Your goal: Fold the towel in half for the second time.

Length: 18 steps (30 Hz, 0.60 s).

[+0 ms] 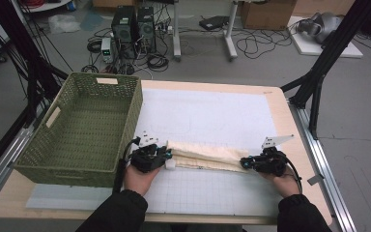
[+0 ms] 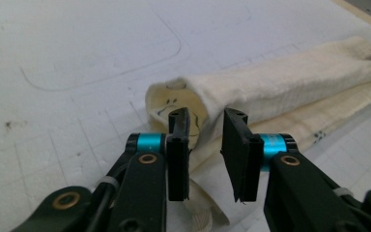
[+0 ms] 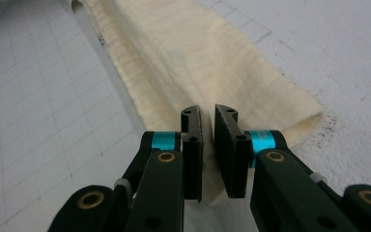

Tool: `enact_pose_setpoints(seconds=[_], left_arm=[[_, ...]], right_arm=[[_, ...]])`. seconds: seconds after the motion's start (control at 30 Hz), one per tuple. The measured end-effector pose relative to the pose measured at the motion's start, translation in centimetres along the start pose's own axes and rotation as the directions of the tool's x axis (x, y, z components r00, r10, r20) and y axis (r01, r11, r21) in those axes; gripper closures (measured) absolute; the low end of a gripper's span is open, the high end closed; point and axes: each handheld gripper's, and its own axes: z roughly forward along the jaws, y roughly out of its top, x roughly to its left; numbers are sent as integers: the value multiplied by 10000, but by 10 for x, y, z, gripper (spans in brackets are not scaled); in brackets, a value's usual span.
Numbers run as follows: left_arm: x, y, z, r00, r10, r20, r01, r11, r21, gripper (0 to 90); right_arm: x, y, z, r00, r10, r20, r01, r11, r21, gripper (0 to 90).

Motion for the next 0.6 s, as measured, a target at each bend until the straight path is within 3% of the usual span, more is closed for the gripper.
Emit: enact_pose_setpoints(seconds=[0.17, 0.37, 0.53, 0.6], left_arm=[[-3, 9, -7, 9999, 40, -137, -42, 9998, -211, 641], [-3, 14, 0, 9999, 82, -149, -84, 9999, -137, 685], [-3, 11, 15, 10000, 24, -72, -21, 9991, 431, 735], [-5, 7, 21, 9995, 276, -137, -264, 9964, 812, 743]], right_arm=[[0, -1, 1, 9998, -99, 144, 100, 9999, -52, 804], [4, -1, 0, 9997, -75, 232, 77, 9999, -94, 783], [6, -3, -1, 9996, -121, 261, 126, 9997, -205, 746], [7, -3, -2, 9997, -86, 235, 92, 9996, -256, 735]])
